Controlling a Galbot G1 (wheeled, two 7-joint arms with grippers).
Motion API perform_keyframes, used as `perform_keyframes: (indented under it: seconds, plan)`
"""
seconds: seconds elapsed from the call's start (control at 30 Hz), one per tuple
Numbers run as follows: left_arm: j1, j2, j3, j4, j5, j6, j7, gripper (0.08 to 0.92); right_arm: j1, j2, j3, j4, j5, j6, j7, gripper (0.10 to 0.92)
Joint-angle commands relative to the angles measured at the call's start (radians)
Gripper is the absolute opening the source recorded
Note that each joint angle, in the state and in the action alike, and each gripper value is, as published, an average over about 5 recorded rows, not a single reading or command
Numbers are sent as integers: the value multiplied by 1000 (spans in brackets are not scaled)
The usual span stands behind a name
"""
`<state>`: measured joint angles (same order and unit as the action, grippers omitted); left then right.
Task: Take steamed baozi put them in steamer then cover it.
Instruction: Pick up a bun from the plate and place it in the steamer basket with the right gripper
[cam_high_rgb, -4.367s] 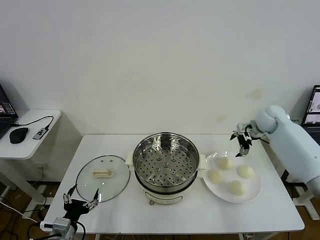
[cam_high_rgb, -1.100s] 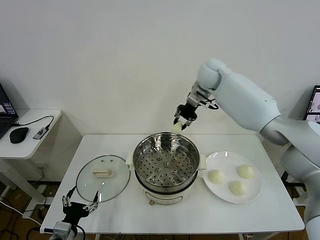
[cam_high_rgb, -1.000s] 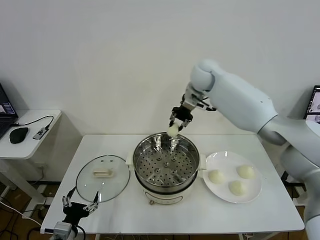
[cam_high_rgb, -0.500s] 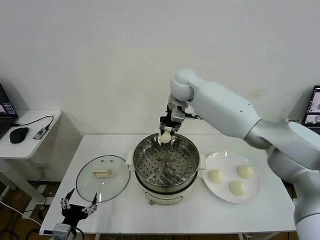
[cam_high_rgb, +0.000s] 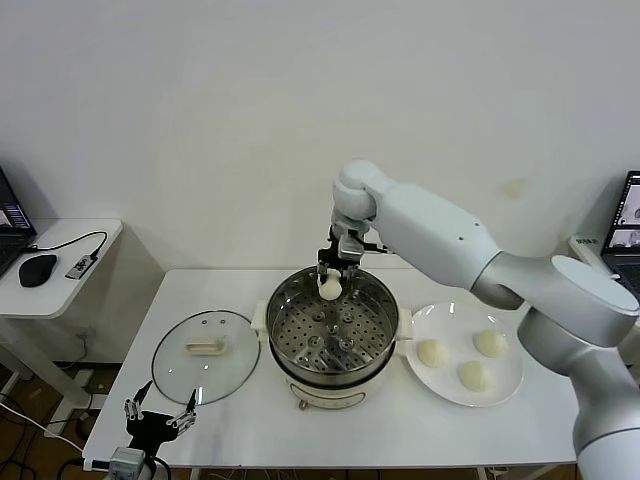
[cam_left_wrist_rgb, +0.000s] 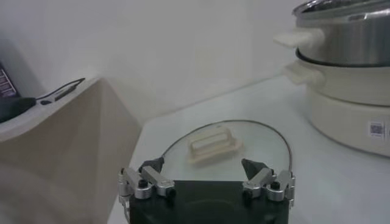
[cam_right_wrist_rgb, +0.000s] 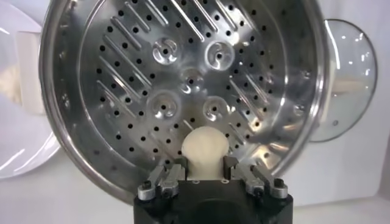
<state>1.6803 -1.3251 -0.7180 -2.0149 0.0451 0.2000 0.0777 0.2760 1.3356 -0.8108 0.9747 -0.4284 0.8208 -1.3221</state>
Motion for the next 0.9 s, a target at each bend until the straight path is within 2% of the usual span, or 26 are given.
perform_keyframes:
  seconds: [0.03, 0.43, 0.77, 0.9]
  plan:
    - [0, 0, 0, 4, -1, 0, 0, 823, -16, 6, -2, -15, -22, 8, 4, 390]
    - [-10, -15, 6, 10, 2, 0, 3, 823, -45, 24, 0, -66, -69, 8, 52, 411]
    - [-4, -17, 4, 5, 13, 1, 7, 823, -34, 13, 8, -35, -19, -1, 63, 685]
    - [0, -18, 4, -2, 26, 4, 11, 823, 1, -39, 0, 69, 83, -102, -3, 786]
